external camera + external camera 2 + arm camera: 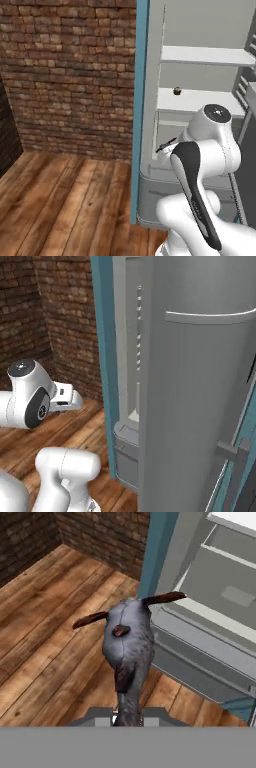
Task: Take the fish out of the fridge, briefly rinse it in the sink, and place it on the tray next to the sink.
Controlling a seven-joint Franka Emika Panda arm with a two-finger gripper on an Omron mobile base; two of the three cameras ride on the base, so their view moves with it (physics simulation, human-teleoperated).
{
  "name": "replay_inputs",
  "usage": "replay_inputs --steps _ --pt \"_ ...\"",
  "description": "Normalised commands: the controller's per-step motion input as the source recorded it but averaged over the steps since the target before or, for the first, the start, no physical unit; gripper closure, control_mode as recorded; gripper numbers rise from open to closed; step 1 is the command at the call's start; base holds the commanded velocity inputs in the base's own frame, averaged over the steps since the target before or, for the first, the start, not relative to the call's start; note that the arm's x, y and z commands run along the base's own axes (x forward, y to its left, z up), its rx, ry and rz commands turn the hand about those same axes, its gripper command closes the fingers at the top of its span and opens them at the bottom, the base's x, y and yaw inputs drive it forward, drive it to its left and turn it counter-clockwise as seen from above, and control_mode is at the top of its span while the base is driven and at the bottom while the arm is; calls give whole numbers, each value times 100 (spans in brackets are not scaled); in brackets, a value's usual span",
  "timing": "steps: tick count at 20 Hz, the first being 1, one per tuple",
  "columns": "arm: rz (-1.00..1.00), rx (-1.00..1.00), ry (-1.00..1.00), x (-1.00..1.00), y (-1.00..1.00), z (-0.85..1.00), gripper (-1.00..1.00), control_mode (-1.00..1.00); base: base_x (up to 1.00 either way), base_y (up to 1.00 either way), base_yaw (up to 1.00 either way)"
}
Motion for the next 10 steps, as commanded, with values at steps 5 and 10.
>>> replay_inputs --steps 5,10 --pt "0 0 0 0 0 0 100 100 -4 11 93" --pt "0 0 0 0 0 0 100 100 -7 22 93"
